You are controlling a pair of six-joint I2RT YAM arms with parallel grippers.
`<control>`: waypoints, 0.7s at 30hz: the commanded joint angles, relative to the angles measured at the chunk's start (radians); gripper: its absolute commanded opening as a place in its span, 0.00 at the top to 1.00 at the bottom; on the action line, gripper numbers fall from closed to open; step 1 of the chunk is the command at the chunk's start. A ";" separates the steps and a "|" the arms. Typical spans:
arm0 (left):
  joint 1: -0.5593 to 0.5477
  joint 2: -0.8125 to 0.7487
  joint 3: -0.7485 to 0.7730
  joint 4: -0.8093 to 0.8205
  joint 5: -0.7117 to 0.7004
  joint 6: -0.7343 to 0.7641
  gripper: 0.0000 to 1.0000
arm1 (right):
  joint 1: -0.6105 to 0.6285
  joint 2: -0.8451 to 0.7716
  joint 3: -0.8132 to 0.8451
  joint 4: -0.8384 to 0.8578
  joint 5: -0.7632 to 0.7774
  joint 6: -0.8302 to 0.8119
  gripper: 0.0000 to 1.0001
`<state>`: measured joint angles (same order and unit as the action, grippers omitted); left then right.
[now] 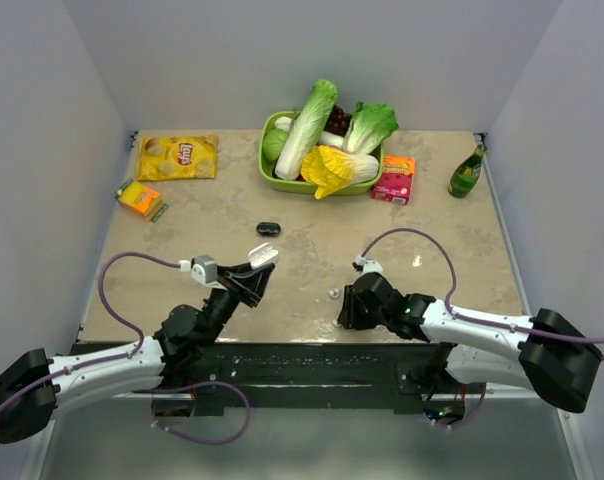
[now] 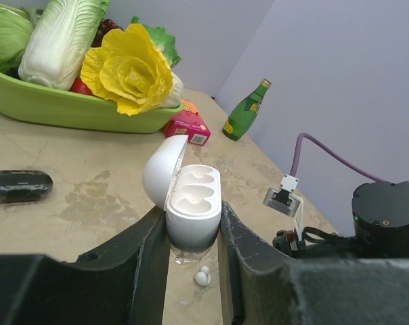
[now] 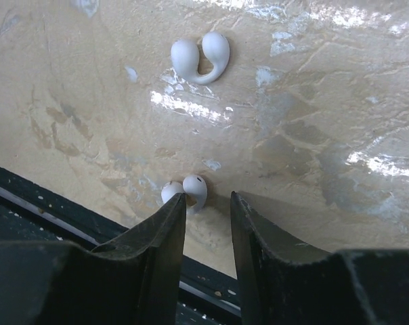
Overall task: Insert the wireless bluetooth earbuds into the charging case
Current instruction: Pick up the earbud from the center of the board.
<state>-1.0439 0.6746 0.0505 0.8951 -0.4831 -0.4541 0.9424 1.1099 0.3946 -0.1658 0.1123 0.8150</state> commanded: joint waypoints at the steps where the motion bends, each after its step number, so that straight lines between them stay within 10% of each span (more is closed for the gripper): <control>1: -0.008 -0.013 -0.120 0.024 0.006 -0.018 1.00 | 0.007 0.041 0.012 0.009 0.007 0.003 0.62; 21: -0.010 0.000 -0.136 0.024 0.003 -0.028 1.00 | 0.016 0.065 -0.003 0.083 -0.059 0.010 0.76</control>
<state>-1.0489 0.6769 0.0505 0.8917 -0.4831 -0.4629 0.9489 1.1717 0.4053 -0.0814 0.0940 0.8143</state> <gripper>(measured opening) 0.348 0.263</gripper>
